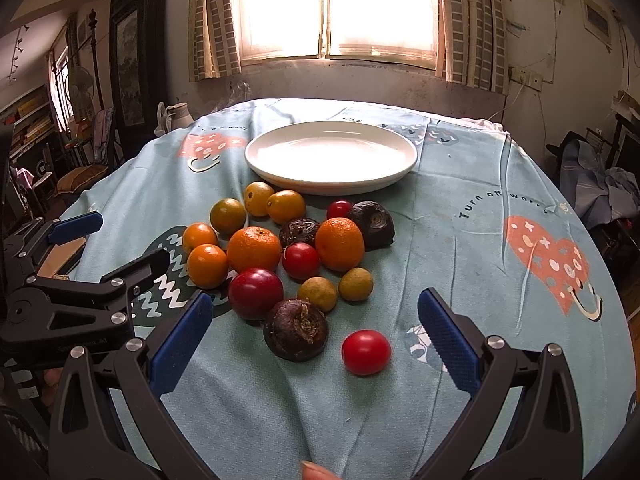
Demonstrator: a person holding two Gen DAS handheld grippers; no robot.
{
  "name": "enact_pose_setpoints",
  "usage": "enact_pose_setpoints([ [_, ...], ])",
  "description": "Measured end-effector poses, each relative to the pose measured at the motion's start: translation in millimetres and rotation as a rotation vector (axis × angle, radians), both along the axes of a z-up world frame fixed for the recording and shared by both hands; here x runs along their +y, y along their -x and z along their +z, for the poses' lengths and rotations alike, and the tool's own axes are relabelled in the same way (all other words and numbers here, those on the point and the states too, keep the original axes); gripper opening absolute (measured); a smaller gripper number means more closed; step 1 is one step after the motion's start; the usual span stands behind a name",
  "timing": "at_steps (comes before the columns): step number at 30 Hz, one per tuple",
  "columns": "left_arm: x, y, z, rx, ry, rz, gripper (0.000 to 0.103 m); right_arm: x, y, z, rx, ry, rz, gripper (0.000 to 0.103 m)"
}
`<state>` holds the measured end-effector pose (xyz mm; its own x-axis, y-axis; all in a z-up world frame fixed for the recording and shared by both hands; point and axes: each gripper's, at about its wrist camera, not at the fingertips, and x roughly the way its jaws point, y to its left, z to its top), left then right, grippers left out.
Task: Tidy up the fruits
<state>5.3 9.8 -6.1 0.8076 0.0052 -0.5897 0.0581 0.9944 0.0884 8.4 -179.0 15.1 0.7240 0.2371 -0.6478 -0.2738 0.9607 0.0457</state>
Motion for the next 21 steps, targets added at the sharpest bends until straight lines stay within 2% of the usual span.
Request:
enact_pose_setpoints([
  [8,-2,2,-3,-0.001,-0.002,-0.003,0.101,-3,0,0,0.012,-0.007,0.009,0.102],
  [14,-8,-1,-16,0.096,-0.006,-0.042,0.101,-13,2,-7,0.072,-0.031,0.006,0.102],
  [17,-6,1,-16,0.103,0.006,-0.041,0.101,-17,3,-7,0.073,-0.043,-0.005,0.102],
  [21,-10,2,-16,0.119,-0.028,-0.041,0.101,-20,0,-10,0.105,-0.044,-0.007,0.102],
])
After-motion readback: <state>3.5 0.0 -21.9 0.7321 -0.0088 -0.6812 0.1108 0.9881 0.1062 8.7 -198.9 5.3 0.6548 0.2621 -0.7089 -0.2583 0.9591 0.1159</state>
